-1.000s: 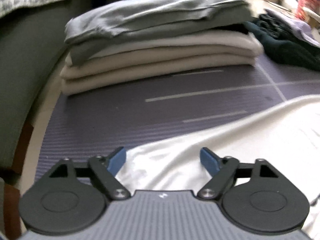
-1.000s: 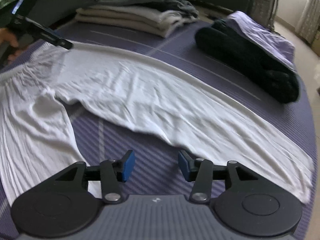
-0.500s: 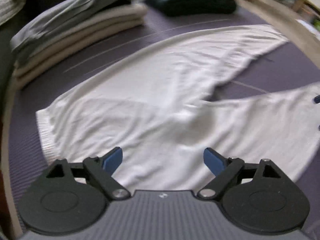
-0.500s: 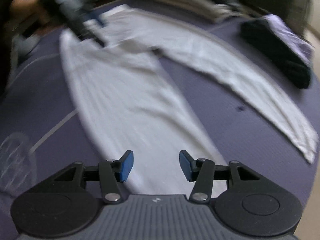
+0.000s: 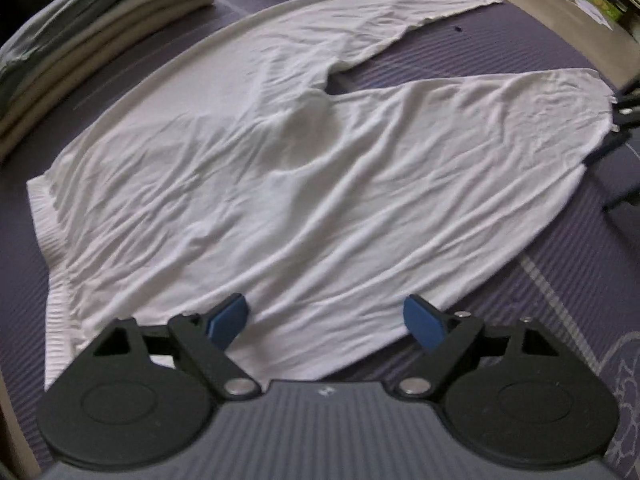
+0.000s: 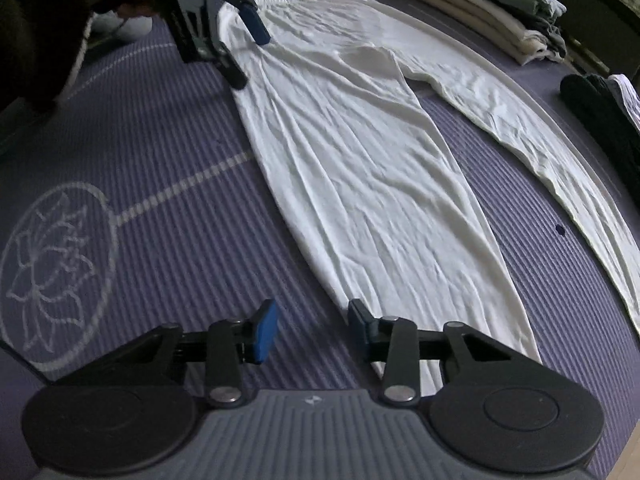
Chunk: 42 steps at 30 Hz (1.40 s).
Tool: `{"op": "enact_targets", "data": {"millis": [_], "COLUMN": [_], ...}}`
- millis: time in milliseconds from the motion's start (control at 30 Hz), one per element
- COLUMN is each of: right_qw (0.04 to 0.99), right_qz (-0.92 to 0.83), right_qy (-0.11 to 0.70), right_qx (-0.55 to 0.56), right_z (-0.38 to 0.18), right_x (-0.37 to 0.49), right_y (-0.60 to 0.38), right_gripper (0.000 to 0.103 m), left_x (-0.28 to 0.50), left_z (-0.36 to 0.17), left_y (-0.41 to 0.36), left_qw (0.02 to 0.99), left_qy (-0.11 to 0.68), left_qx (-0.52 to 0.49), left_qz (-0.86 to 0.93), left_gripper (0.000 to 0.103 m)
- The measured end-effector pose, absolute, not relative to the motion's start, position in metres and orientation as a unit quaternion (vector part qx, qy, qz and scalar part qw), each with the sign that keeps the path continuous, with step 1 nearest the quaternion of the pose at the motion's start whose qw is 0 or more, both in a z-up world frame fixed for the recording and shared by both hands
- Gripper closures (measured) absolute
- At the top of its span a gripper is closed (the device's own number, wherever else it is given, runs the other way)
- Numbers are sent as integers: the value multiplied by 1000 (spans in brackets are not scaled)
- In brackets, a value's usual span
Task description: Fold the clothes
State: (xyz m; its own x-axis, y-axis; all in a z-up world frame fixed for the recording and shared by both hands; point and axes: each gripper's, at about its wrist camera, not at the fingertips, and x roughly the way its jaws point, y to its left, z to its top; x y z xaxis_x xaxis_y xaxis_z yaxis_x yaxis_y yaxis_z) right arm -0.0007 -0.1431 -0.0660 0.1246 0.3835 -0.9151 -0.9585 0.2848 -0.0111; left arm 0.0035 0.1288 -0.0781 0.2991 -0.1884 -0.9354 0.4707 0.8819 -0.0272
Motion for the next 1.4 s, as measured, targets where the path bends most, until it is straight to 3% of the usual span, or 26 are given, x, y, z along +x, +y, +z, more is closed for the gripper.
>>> {"op": "enact_targets", "data": {"millis": [133, 400, 667, 700, 733, 767, 867, 967, 1033, 1133, 1400], "right_qw": [639, 774, 804, 806, 805, 803, 814, 809, 813, 815, 802], "right_qz": [509, 304, 175, 170, 164, 158, 117, 87, 93, 109, 173], "right_qy": [482, 493, 530, 531, 539, 545, 538, 533, 529, 526, 518], "right_qx": [-316, -257, -205, -200, -189, -181, -185, -231, -223, -218, -243], "right_z": [-57, -31, -47, -50, -55, -57, -54, -54, -50, -43, -41], "right_x": [8, 67, 100, 100, 102, 103, 106, 105, 99, 92, 70], "right_y": [-153, -248, -330, -334, -339, -343, -349, -346, -338, -324, -265], "right_gripper": [69, 65, 67, 72, 89, 94, 94, 88, 67, 58, 53], "left_x": [-5, 3, 3, 2, 1, -2, -9, -11, -9, -10, 2], "left_z": [-81, -72, -76, -78, -78, -80, -82, -80, -77, -71, -63], "left_y": [121, 90, 31, 28, 26, 22, 17, 21, 33, 64, 173], "left_qw": [781, 802, 790, 785, 784, 783, 779, 777, 778, 794, 844], "left_qy": [561, 538, 522, 526, 527, 525, 518, 520, 529, 529, 527], "left_qx": [152, 118, 120, 121, 123, 133, 155, 152, 136, 124, 49], "left_qz": [-230, -231, -297, -302, -303, -307, -316, -321, -309, -272, -83], "left_gripper": [9, 13, 13, 13, 12, 9, 8, 8, 8, 8, 9]}}
